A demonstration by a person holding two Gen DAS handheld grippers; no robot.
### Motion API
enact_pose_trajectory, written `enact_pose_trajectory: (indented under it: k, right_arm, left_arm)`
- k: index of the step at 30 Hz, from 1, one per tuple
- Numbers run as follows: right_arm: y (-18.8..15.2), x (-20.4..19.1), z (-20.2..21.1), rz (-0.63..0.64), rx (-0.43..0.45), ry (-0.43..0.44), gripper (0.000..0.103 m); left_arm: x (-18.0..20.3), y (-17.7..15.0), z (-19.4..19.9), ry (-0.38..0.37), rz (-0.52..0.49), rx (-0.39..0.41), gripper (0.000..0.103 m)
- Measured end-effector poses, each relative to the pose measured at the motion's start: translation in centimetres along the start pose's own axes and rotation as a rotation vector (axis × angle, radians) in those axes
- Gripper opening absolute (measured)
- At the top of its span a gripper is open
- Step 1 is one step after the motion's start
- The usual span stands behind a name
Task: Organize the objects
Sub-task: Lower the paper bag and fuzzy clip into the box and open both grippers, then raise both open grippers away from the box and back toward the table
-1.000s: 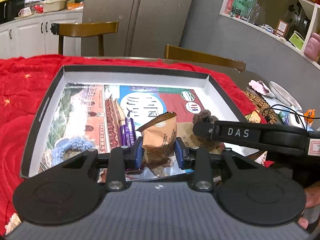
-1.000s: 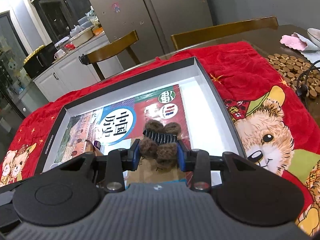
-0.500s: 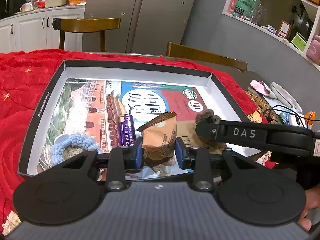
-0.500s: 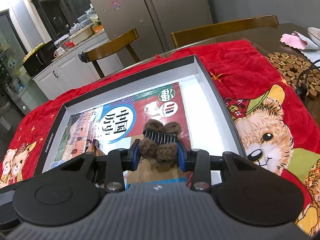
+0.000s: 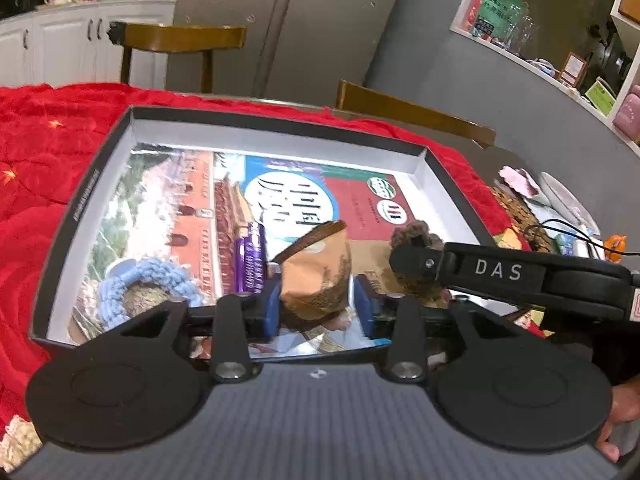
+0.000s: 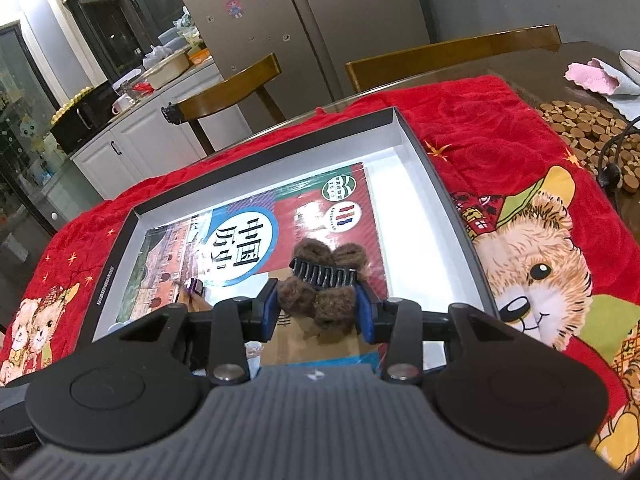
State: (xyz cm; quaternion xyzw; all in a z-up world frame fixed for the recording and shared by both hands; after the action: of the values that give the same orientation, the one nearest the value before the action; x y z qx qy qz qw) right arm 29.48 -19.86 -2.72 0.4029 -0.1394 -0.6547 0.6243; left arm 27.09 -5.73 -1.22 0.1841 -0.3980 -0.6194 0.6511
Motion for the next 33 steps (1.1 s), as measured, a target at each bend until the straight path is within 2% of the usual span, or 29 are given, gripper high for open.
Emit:
enact_pose_trajectory:
  k: [2, 5, 7, 12, 17, 21, 27, 33]
  right_arm:
    - [0.0, 0.0, 0.1, -0.003, 0.0, 0.004, 0.046]
    - [0.1, 0.0, 0.3, -0.016, 0.003, 0.015, 0.05]
    - [0.2, 0.1, 0.4, -0.03, 0.008, 0.019, 0.064]
    - [0.6, 0.1, 1.0, -0.046, 0.027, 0.032, 0.067]
    - [1.5, -0.7, 3.2, -0.032, 0.102, 0.031, 0.071]
    - [2.4, -2.1, 5.9, -0.006, 0.176, 0.058, 0.074]
    - [3.3, -5.1, 11.7, 0.063, 0.307, 0.105, 0.081]
    - [3.2, -8.3, 17.2, 0.146, 0.422, 0.153, 0.087]
  left_arm:
    - [-0.1, 0.0, 0.0, -0.014, 0.02, -0.012, 0.057]
    - [-0.1, 0.1, 0.2, -0.012, 0.014, -0.004, 0.058]
    - [0.0, 0.2, 0.4, -0.009, 0.007, 0.007, 0.058]
    - [0.1, 0.8, 1.3, -0.009, 0.0, 0.037, 0.063]
    - [-0.1, 2.0, 3.0, 0.005, -0.02, 0.064, 0.063]
    - [-0.4, 3.6, 6.1, 0.016, -0.063, 0.137, 0.064]
    - [-0.6, 6.1, 13.4, 0.039, -0.127, 0.299, 0.068]
    - [-0.4, 6.0, 21.0, 0.046, -0.184, 0.443, 0.072]
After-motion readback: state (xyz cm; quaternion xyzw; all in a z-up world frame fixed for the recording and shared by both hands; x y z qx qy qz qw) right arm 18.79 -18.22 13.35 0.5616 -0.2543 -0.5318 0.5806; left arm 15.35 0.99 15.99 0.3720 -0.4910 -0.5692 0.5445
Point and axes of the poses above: each gripper's, at about its wrist camera, not at the fingertips, and z roughly against the way its jaws point, x to its right, y to its top, the point moved 5 cm from there along -z, roughly the way its jaws point, and after that the axes turned 2 degrees about x, right-handed, at the moved point
